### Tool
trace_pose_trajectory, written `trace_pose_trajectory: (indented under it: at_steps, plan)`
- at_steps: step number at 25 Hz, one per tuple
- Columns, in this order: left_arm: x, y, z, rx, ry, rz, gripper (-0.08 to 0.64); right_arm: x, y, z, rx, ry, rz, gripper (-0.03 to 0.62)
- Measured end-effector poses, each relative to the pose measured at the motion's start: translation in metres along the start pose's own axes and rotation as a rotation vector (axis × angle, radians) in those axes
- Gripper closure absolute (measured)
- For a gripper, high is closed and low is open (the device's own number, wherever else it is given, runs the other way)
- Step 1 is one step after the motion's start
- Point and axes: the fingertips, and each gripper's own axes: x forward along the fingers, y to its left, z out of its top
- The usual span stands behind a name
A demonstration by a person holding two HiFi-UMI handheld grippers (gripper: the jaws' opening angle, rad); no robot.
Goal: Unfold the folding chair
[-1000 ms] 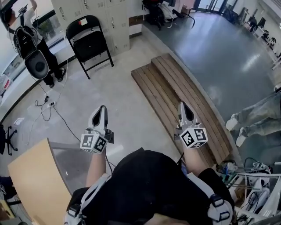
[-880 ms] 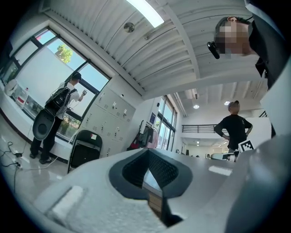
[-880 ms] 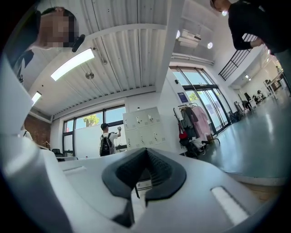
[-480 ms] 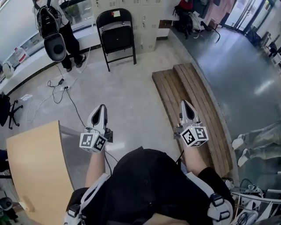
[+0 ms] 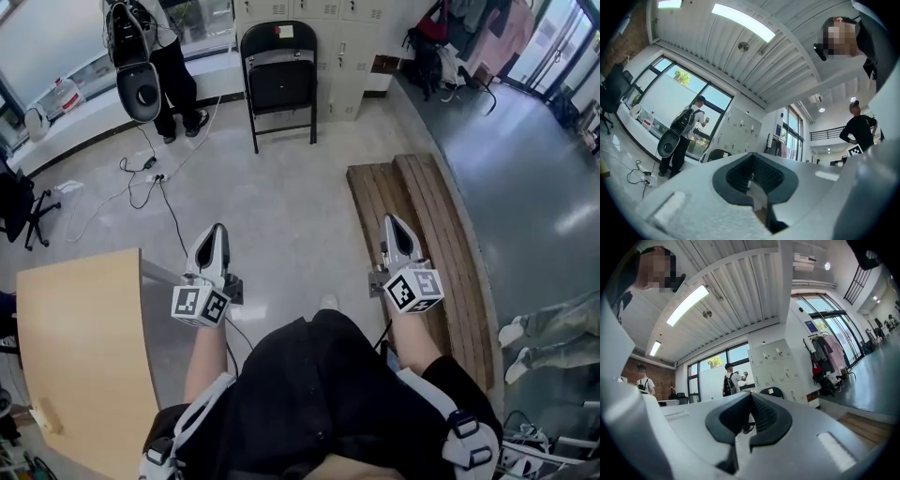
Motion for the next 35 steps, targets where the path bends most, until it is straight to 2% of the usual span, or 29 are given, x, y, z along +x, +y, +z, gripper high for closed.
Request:
trace_pose_trajectory:
  at_steps: [7, 13, 17, 23, 27, 35]
  plan:
    - [0.04, 0.016, -0.007, 0.024, -0.001, 0.042, 0.557, 0.061, -0.032, -0.002, 0.031, -0.014, 0.032, 0.588]
    - [0.113, 0.014, -0.005, 0.067, -0.014, 0.044, 0.557, 0.124, -0.082, 0.013, 0.039, -0.024, 0.061, 0.586]
    - [0.154, 0.017, -0.019, 0.074, -0.001, 0.06, 0.557, 0.16, -0.115, 0.016, 0.026, -0.014, 0.071, 0.588]
    - [0.208, 0.014, -0.043, 0.072, 0.033, 0.089, 0.557, 0.205, -0.151, 0.006, 0.045, 0.036, 0.094, 0.588]
    - [0.227, 0.016, -0.052, 0.075, 0.048, 0.114, 0.557, 0.229, -0.178, -0.011, 0.065, 0.099, 0.059, 0.588]
    - [0.246, 0.071, -0.046, 0.077, 0.033, 0.16, 0.557, 0.291, -0.166, -0.031, 0.079, 0.129, 0.085, 0.588]
